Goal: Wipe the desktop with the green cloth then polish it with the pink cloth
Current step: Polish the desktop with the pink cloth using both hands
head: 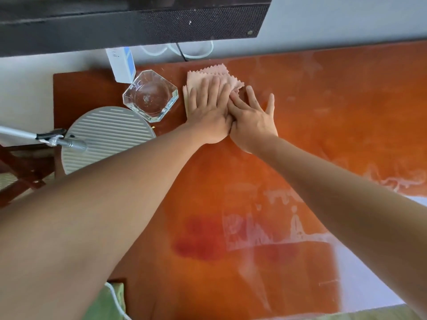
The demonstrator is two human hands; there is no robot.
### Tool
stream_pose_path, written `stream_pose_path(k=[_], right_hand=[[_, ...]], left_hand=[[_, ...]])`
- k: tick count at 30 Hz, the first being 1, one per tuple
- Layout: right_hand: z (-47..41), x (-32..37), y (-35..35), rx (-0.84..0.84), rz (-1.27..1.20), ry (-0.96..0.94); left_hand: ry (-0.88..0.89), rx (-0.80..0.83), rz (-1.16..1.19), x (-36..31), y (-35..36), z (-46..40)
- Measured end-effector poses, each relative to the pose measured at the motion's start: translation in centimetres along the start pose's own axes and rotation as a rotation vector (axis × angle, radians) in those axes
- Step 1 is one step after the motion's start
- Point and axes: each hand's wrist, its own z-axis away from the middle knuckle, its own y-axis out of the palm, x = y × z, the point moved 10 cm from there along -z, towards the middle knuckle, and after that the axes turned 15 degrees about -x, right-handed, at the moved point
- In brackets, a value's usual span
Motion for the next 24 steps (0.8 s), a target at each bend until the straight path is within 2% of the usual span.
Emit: stream_pose_path(k=[5,11,16,24], right_hand=[[3.3,0.1,-0.3,0.033,0.094,0.045],[9.5,0.7,0.9,0.102,0.148,-0.039],[7.6,0.9,1.0,0.111,0.161,-0.150],[-1.2,-2.1,-0.2,0.053,0.072,-0.129]], left_hand=[[-0.007,0.048,0.013,-1.3,0.7,2.8],[0.002,0.027,0.007,-3.2,2.2,8.9],[-0.033,0.026,-0.013,-2.8,2.1,8.0],[-0.125,-0.039,0.003,-1.1,0.1,-0.6]])
